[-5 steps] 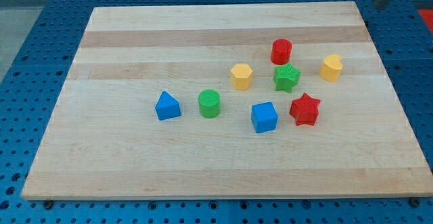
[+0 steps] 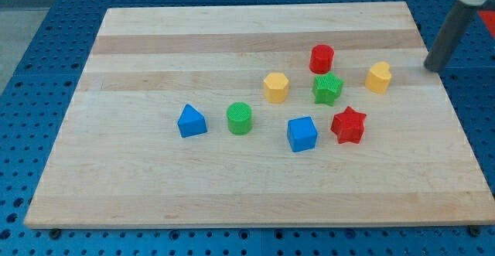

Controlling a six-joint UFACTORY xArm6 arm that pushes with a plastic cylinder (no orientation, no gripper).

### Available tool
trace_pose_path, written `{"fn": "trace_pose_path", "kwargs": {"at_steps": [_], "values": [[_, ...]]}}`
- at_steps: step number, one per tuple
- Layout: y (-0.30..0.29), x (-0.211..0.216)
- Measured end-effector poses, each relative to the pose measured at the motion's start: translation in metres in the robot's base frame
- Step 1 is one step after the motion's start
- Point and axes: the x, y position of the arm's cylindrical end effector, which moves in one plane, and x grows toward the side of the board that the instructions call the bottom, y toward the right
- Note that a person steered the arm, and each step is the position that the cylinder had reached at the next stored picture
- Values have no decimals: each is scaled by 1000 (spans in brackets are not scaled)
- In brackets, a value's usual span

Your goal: Push the red star to the blue cube

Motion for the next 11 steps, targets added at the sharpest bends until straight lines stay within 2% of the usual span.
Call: {"fn": "trace_pose_path", "kwargs": {"at_steps": [1,3,8,11], "values": [[-36,45],[-101,78],[-147,83],[-155,132]]}}
